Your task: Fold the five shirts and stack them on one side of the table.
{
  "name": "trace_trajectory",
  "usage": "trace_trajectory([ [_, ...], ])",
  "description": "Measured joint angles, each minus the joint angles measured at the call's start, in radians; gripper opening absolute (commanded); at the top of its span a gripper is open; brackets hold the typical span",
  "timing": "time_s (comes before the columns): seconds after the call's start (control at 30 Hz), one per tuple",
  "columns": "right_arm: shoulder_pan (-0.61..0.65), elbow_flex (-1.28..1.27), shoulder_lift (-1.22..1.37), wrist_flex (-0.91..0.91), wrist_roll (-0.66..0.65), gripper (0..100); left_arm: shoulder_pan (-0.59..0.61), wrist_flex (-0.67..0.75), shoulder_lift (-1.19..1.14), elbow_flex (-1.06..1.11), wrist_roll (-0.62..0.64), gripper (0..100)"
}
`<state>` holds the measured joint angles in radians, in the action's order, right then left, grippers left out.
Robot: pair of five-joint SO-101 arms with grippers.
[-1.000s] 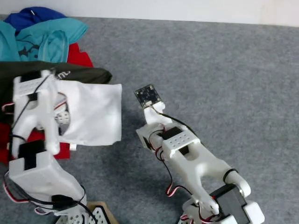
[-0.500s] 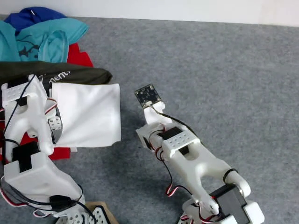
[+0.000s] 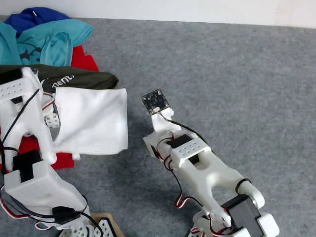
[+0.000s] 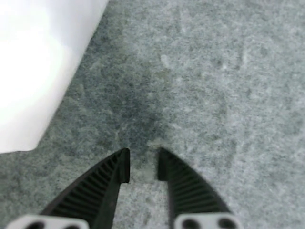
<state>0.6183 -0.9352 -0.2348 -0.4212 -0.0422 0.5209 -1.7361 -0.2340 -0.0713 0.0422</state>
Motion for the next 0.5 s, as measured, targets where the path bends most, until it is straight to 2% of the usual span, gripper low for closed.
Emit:
trace_trajectory([
  [0.27, 0.005, 0.0, 0.0, 0.0, 0.043, 18.6, -0.049, -0.003, 0.0, -0.043, 0.0, 1],
  [0.4, 0.005, 0.0, 0.0, 0.018, 0.052, 18.6, -0.048, -0.003, 0.0, -0.043, 0.002, 1],
  [0.5, 0.005, 0.0, 0.0, 0.071, 0.074, 18.8, -0.018, -0.003, 0.002, -0.043, 0.049, 1],
])
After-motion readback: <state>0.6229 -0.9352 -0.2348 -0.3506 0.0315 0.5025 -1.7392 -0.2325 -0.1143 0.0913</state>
